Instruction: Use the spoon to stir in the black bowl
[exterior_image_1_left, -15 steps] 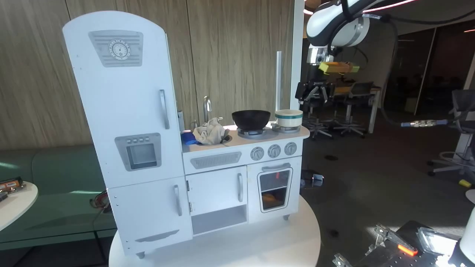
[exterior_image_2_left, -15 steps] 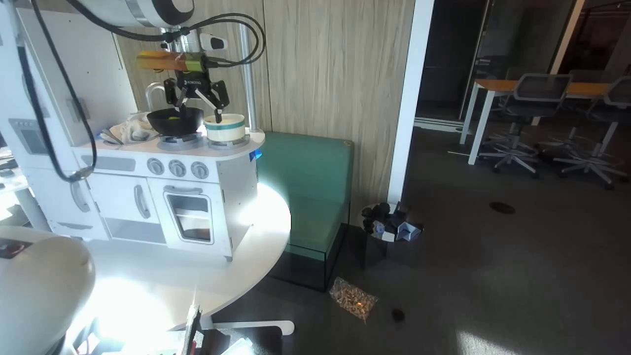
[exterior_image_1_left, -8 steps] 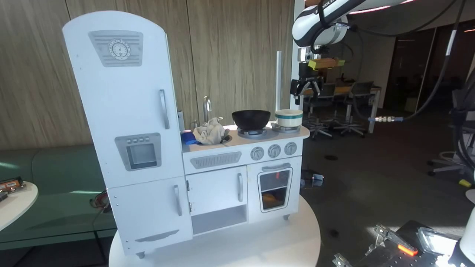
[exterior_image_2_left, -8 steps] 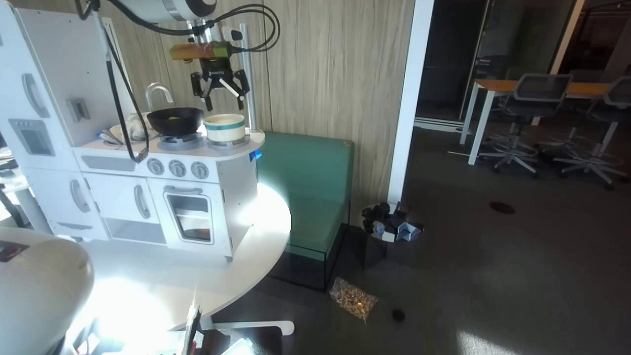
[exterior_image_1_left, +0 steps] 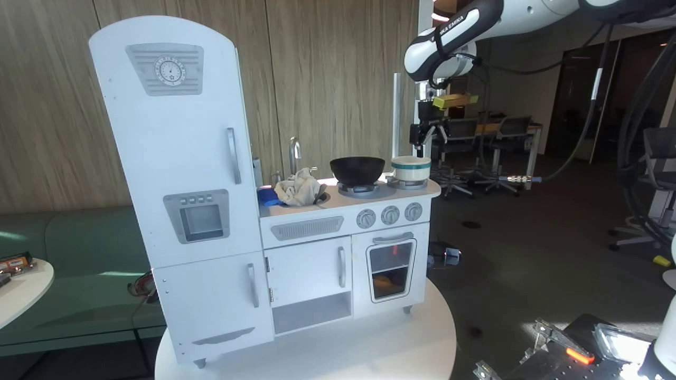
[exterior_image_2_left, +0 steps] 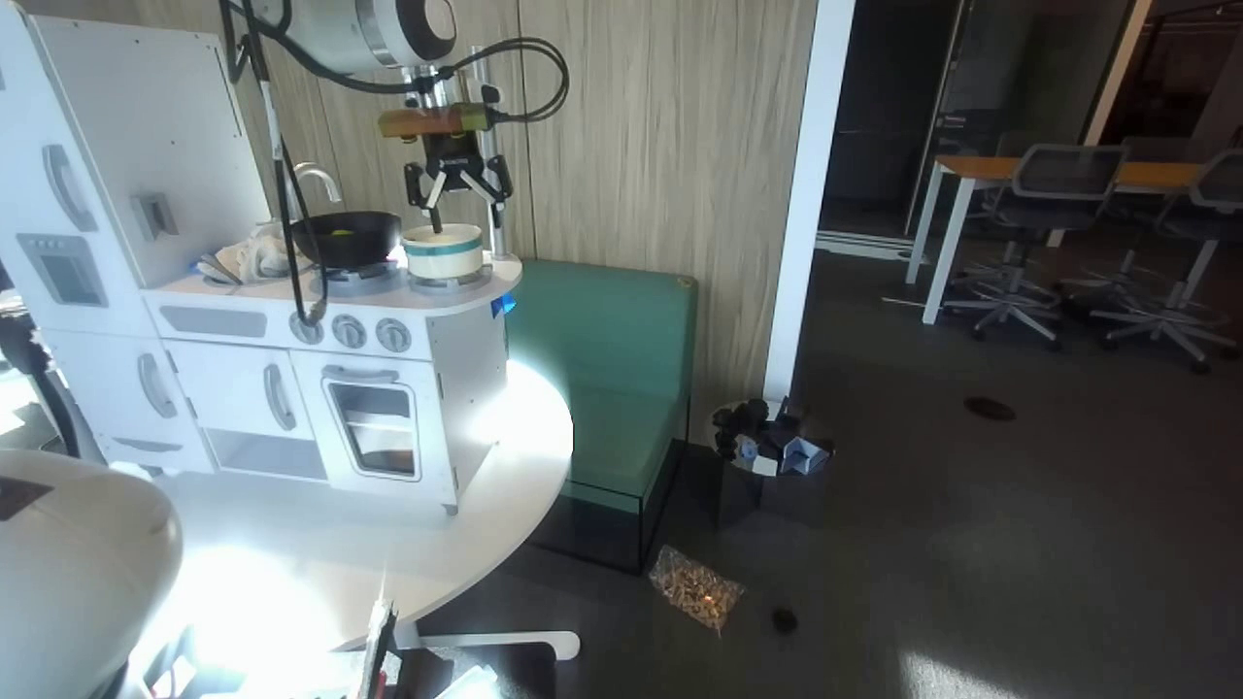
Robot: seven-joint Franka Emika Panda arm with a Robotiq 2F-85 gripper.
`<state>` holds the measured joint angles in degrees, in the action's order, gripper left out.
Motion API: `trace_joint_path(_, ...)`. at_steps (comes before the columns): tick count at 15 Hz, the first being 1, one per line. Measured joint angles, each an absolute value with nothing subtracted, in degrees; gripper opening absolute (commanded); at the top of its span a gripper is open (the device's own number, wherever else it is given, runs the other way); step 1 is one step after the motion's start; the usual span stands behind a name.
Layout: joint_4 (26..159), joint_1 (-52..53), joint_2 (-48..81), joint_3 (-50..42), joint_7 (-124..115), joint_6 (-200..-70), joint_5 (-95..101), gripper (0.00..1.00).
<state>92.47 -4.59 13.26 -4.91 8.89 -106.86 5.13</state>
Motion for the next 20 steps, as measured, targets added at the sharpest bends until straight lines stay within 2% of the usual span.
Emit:
trace_joint_path(7,88.16,-5.32,17.88,-4.67,12.75,-110.89,3.53,1.0)
trace_joint_path(8,88.0,-5.54,18.3,-4.58,13.17,-111.37,2.64,0.75)
trace_joint_path(9,87.9,-5.74,18.67,-4.48,13.62,-111.85,1.81,0.74)
trace_joint_path(18,87.49,-7.49,19.62,-4.02,15.81,-113.71,-4.43,0.04)
trace_joint_path(20,87.53,-8.05,19.62,-3.98,16.0,-113.71,-6.67,0.0)
